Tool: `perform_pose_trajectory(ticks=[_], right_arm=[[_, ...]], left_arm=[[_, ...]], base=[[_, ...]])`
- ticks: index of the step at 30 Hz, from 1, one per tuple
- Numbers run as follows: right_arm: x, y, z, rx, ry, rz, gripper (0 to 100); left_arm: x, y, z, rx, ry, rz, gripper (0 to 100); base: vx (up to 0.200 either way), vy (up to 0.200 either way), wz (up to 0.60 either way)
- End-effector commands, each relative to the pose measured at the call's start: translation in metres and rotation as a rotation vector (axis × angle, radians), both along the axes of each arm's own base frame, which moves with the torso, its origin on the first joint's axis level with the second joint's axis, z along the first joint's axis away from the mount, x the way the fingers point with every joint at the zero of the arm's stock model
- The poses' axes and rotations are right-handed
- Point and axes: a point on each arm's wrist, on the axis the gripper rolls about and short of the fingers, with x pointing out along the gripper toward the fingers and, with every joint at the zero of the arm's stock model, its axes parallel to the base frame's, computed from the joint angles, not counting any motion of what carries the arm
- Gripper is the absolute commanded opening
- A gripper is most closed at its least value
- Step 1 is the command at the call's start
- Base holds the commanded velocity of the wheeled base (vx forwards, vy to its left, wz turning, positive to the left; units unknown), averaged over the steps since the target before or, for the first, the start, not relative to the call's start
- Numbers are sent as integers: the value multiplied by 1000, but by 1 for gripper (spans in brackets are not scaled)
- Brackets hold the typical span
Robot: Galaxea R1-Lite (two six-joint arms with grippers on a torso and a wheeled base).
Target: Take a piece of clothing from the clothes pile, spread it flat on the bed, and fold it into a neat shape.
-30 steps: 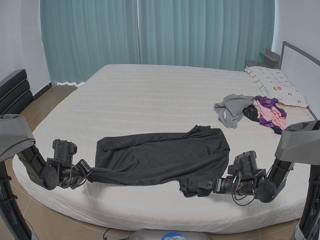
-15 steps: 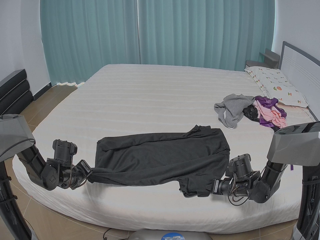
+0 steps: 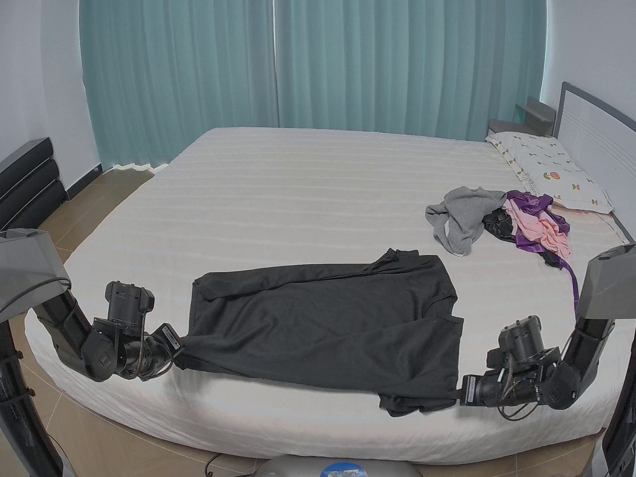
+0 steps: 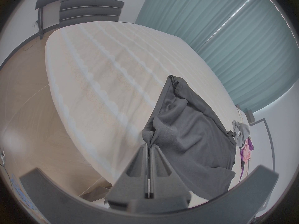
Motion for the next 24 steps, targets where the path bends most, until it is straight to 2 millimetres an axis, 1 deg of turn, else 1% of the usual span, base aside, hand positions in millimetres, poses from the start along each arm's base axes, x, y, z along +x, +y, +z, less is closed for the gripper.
perform_pose_trajectory(ticks=[1,5,8,16,17,18,21,23,24], right_arm=[[-27,-22,14,-26,8,5,0],[-43,-26,17,-44,22,30,0],[-53,-27,13,-66,55,60,0],[-59,-17,0,-90,110,133,0],[-57,-15,2,-86,97,138,100],[-57,-15,2,-85,91,139,100],[-42,-12,11,-55,9,115,100],[-27,-16,14,-42,-27,72,100],[-26,-17,14,-42,-30,69,100]], left_arm=[[-5,1,-3,24,19,-22,0],[-7,1,-6,30,42,-27,0],[-10,1,-8,49,67,-48,0],[-15,0,-11,64,98,-72,0],[-16,-1,-11,65,101,-77,0],[-16,-2,-12,65,103,-78,0],[-18,-6,-12,66,107,-95,0],[-20,-7,-12,67,108,-100,0],[-20,-7,-12,67,108,-100,0]], base=[[0,0,0],[0,0,0],[0,0,0],[0,0,0],[0,0,0],[0,0,0],[0,0,0],[0,0,0],[0,0,0]])
